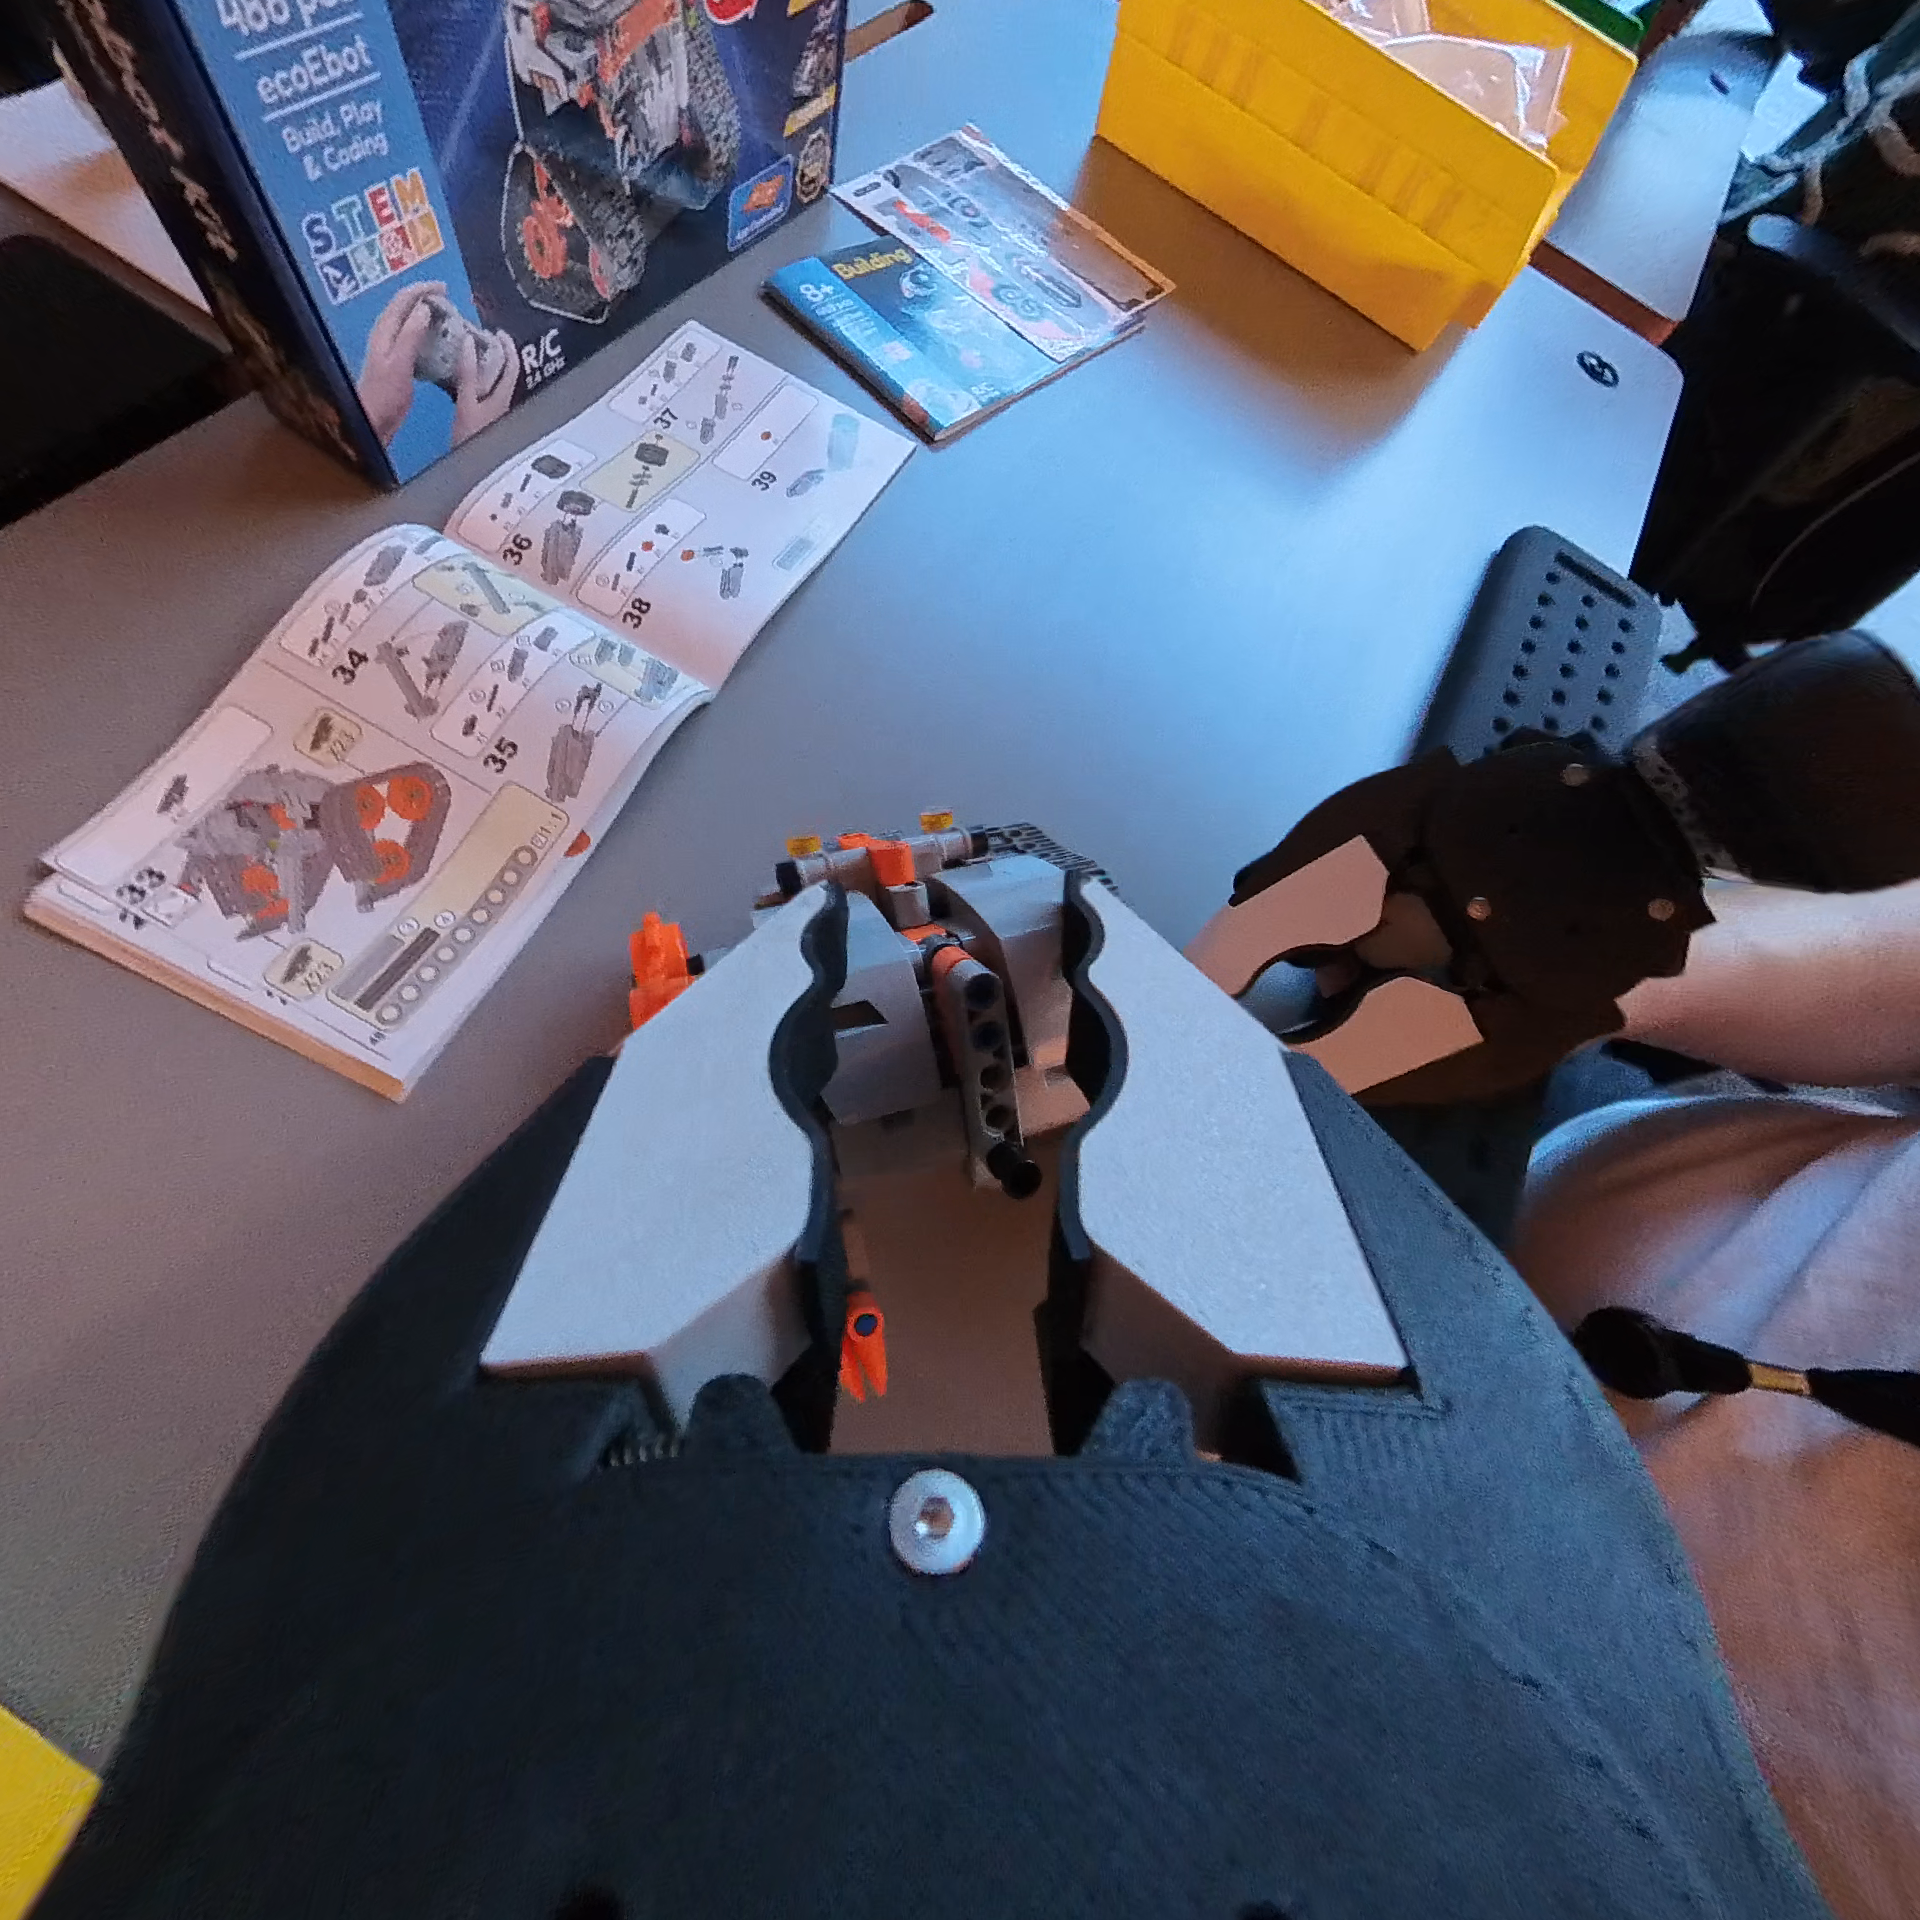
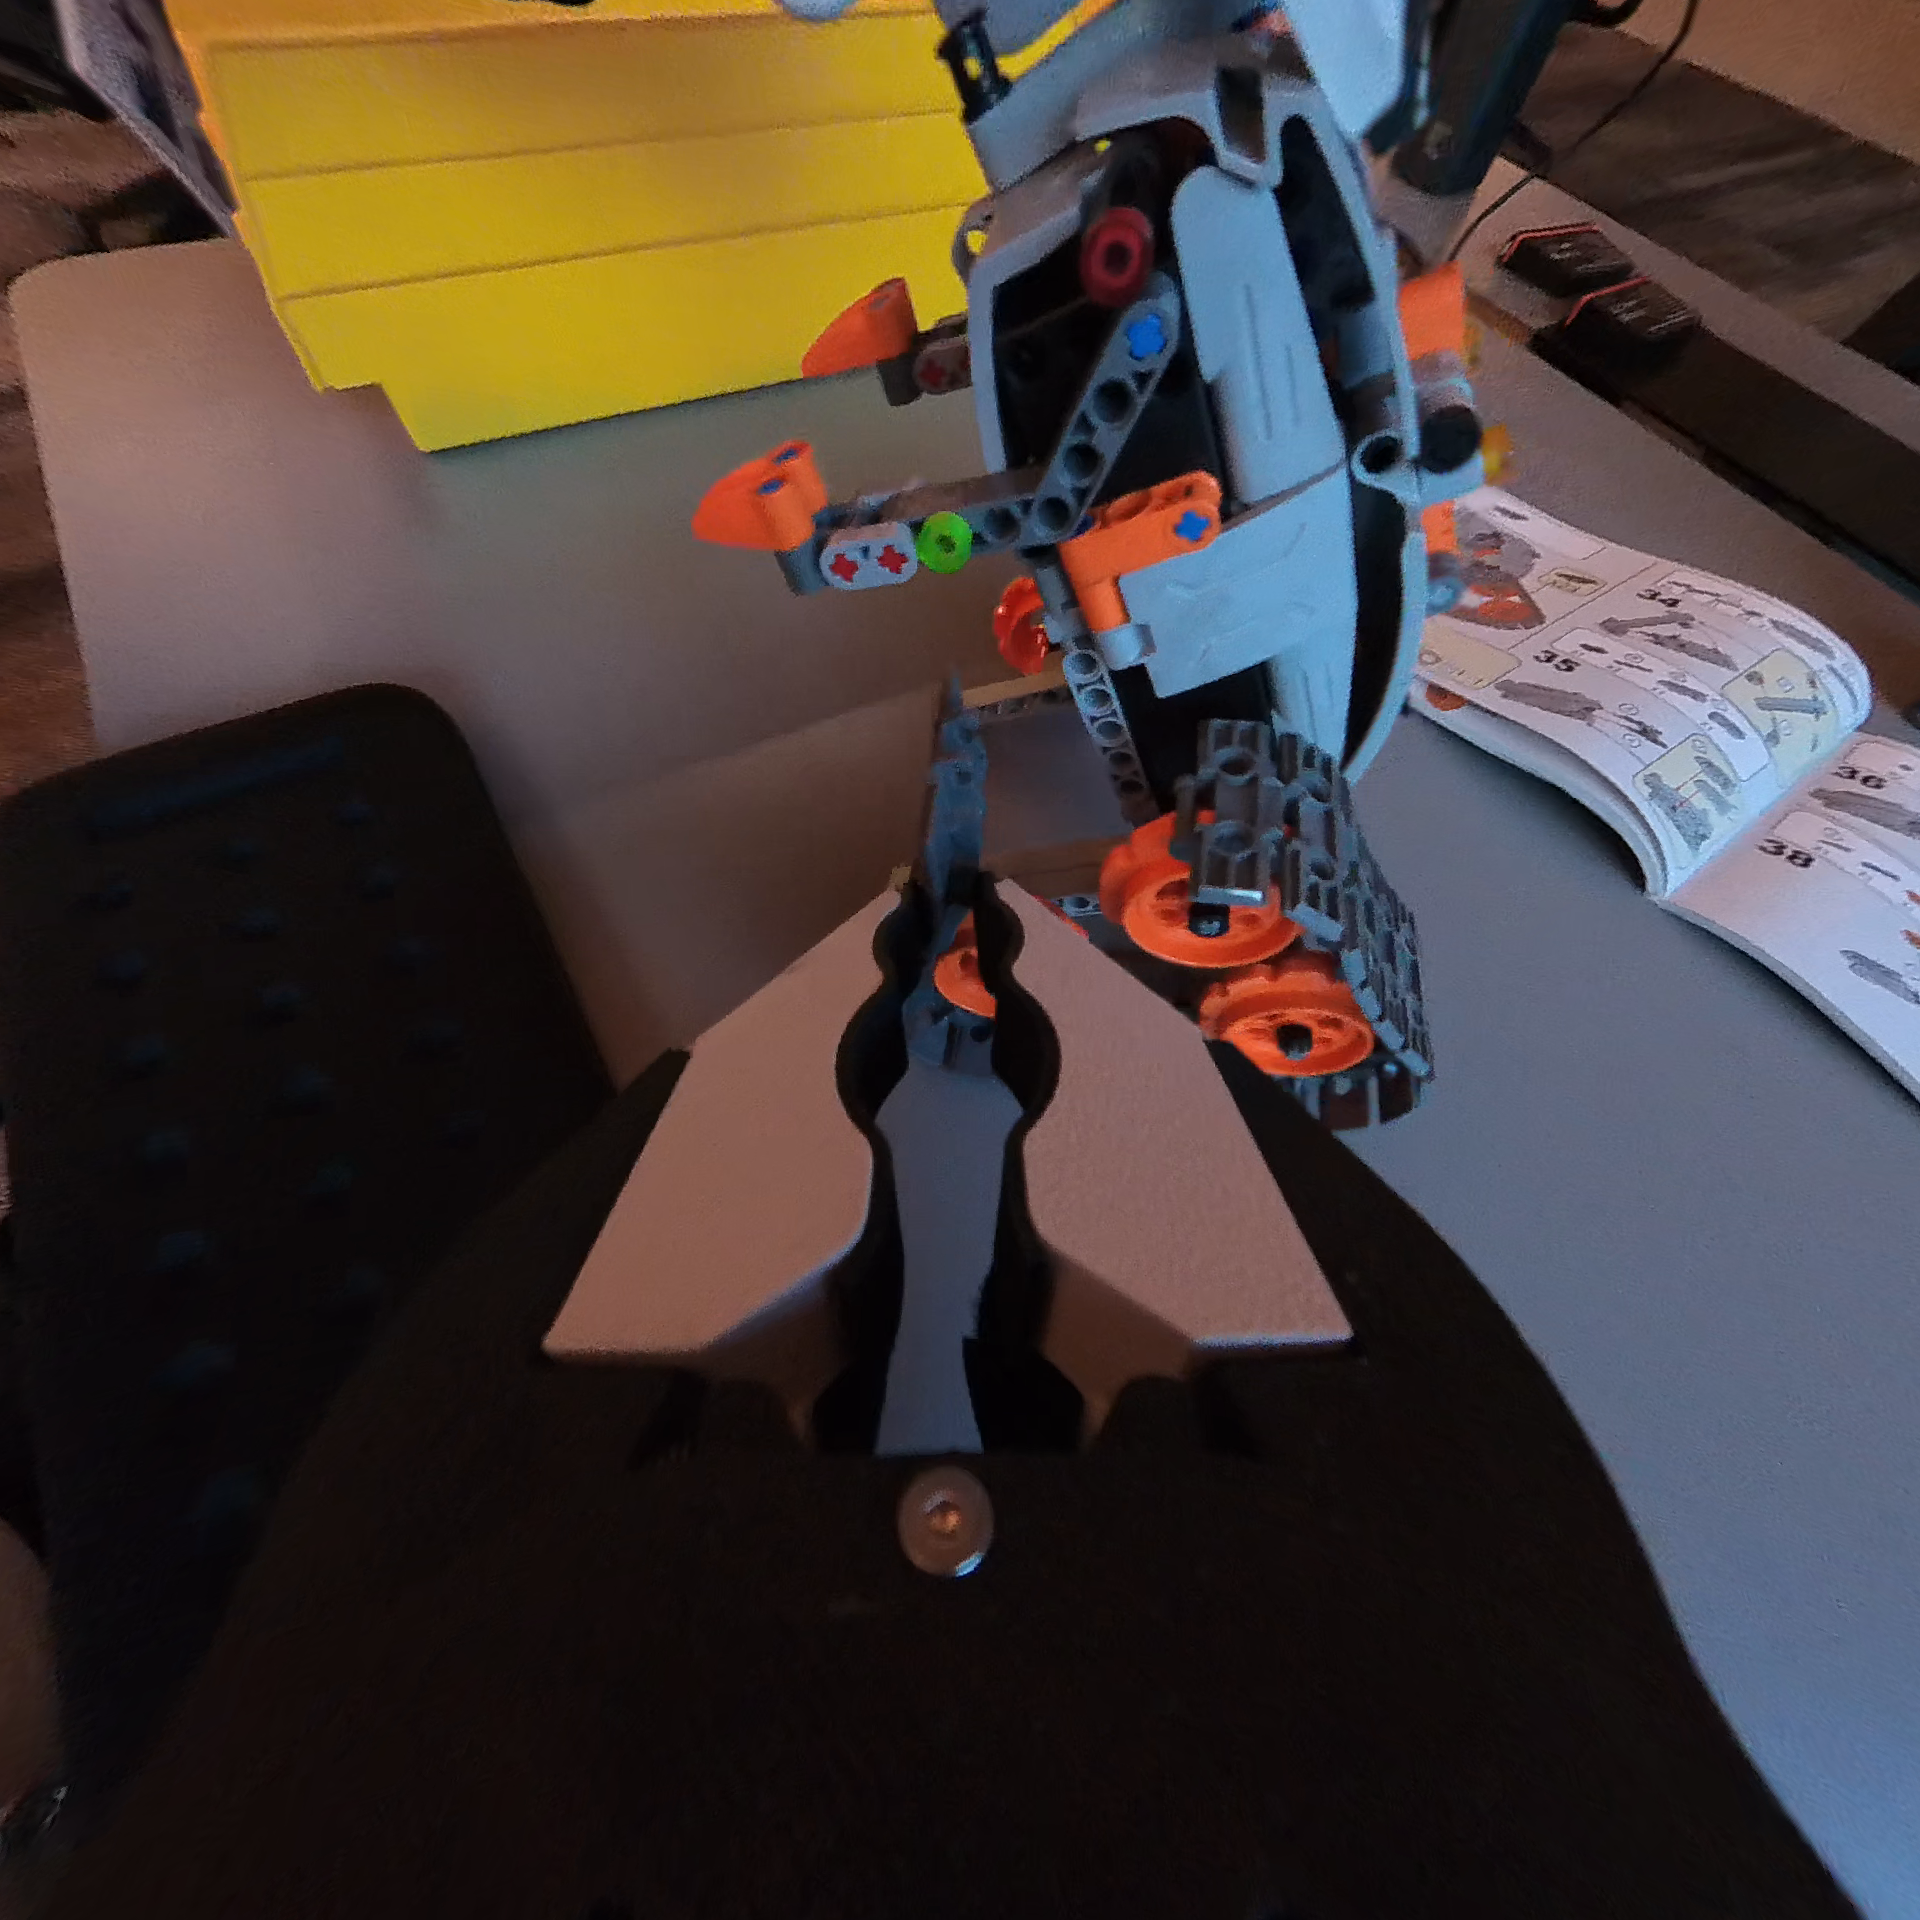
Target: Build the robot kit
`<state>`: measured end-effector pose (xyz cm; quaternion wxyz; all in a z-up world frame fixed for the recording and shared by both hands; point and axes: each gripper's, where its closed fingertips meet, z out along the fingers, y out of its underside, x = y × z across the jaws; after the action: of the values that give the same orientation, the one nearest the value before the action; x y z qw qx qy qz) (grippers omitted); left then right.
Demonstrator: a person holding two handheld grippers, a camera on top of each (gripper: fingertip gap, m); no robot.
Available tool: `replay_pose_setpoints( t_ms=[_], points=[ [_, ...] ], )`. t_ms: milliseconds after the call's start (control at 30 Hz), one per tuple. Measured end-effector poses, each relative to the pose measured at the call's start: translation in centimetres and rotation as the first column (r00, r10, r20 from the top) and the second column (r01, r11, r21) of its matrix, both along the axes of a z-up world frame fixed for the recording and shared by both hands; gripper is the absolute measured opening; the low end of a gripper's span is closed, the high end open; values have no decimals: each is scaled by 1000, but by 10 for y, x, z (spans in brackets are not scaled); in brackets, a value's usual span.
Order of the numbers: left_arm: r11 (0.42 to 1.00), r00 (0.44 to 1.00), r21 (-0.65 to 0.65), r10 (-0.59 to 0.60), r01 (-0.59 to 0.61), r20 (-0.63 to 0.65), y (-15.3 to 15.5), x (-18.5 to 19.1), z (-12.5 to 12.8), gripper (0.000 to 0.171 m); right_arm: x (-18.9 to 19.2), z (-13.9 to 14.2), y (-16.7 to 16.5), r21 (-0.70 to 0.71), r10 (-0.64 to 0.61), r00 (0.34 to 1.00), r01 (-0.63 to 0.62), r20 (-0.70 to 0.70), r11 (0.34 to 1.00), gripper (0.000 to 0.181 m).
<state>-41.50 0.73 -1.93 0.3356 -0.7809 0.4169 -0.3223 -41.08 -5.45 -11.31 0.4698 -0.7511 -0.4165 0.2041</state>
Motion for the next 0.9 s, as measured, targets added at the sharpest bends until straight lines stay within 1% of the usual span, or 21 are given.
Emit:
replay_pose_setpoints(
  t_ms=[133,200,233,300,333,367,400,433,467,500,533,567,633,667,700,800,833,900],
  points=[
    [999,1000,-16,28,-28,5,-12,2,3,41,9,0,-4,-50,38,998,-41,-42,998,8],
    [997,997,14,72,-72,-2,-13,-3,4,53,13,1,-4,-59,33,998,-36,-60,998,7],
    [994,995,35,99,-100,16,-17,-6,5,57,14,1,-4,-66,31,997,-35,-68,997,7],
    [982,982,76,163,-171,99,-33,-12,10,67,14,1,-3,-81,30,996,-37,-83,996,7],
    [969,970,119,199,-216,139,-41,-16,12,68,14,1,-3,-89,32,996,-40,-88,995,7],
    [951,957,169,229,-259,176,-50,-21,14,67,14,1,-3,-99,36,995,-45,-92,994,7],
    [927,942,227,249,-299,225,-58,-25,19,62,14,0,-4,-107,43,994,-53,-96,993,7],
    [886,919,298,271,-354,287,-61,-31,27,64,13,0,-3,-111,51,994,-61,-97,992,7],
    [832,896,376,287,-409,338,-60,-38,36,64,13,-1,-4,-114,64,993,-75,-98,991,7],
    [786,887,438,298,-438,352,-58,-44,41,59,12,-1,-4,-116,75,992,-87,-103,989,7],
    [766,889,464,314,-445,335,-56,-48,41,54,12,-1,-4,-118,83,991,-96,-107,988,7],
    [771,887,448,341,-453,311,-52,-51,39,59,12,-1,-4,-121,89,990,-103,-112,987,7],
    [812,876,350,372,-468,308,-54,-52,40,71,11,-1,-3,-137,101,987,-118,-129,983,7],
    [832,874,309,364,-460,321,-62,-50,41,72,10,0,-4,-143,108,985,-128,-135,981,7],
    [835,868,288,376,-469,324,-70,-51,39,72,9,0,-4,-146,119,983,-140,-140,979,6],
    [756,827,345,465,-556,315,-81,-68,29,74,10,0,-3,-147,149,981,-167,-128,975,6],
    [751,824,344,482,-563,296,-83,-69,26,75,9,1,-3,-143,160,980,-177,-123,974,7],
    [753,821,329,515,-570,246,-77,-69,24,86,8,1,-2,-137,175,977,-191,-119,972,6]
  ],
)
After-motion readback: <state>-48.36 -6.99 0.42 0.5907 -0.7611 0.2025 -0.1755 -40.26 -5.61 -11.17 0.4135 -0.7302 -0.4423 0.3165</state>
